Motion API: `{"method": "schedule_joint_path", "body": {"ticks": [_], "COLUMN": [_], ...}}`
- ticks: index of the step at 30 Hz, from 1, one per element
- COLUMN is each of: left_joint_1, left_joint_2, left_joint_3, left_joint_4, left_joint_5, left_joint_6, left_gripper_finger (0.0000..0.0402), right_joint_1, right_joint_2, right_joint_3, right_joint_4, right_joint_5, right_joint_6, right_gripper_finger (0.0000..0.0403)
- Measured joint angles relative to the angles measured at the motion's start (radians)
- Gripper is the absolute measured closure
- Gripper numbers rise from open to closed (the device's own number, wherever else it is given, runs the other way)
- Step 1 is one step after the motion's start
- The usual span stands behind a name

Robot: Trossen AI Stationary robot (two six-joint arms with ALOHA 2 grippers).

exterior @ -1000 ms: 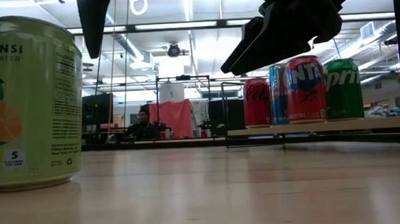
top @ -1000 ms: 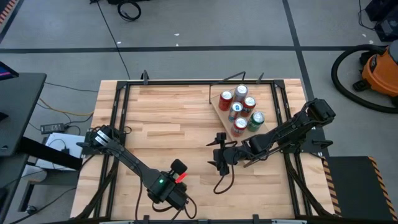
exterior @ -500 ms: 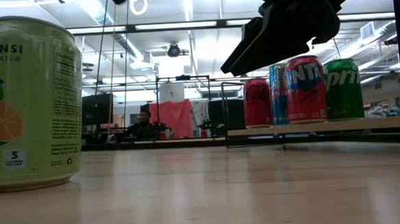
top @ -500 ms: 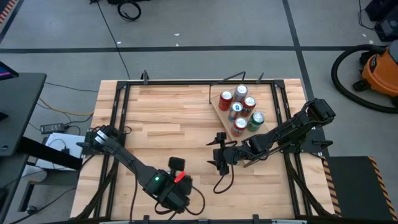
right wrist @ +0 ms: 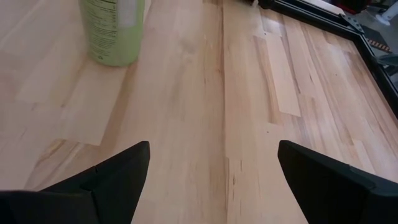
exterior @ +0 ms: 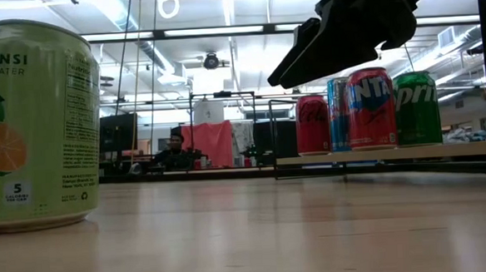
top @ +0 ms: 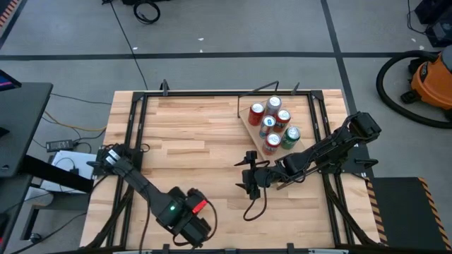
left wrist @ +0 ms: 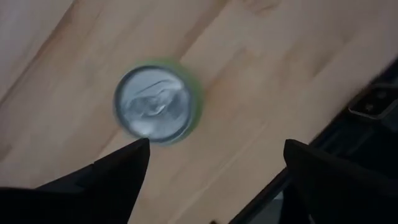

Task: Place canned beverage on shelf
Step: Put the light green soda can on the shelf

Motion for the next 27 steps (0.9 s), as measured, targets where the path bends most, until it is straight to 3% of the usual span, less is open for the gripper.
{"method": "schedule_joint_path", "body": {"ticks": [6,12,18,27], "left_joint_1": [-0.050,-0.067,-0.029,0.037], "left_joint_2": [0.000,0.000,0.000,0.000], "left_joint_3": [-0.027,-0.125,-0.187,-0.290], "left_joint_4": [-0.049,0.015,0.085,0.139], "left_joint_5": [0.054,0.054,0.050,0.070], "left_joint_6": [-0.221,-0.372,-0.344,-0.161], "left_gripper_finger": [0.0032,0.0033,0.0033,0.0033], "right_joint_1": [0.000,0.000,0.000,0.001], "right_joint_2": [0.000,0.000,0.000,0.000], "right_joint_3": [0.000,0.000,0.000,0.000], "right_joint_4": [0.000,0.008,0.020,0.017], "right_joint_5": [0.000,0.000,0.000,0.000], "right_joint_6": [0.000,-0.003,-0.010,-0.011], "right_gripper_finger": [0.0037,0.0037,0.0037,0.0037]}}
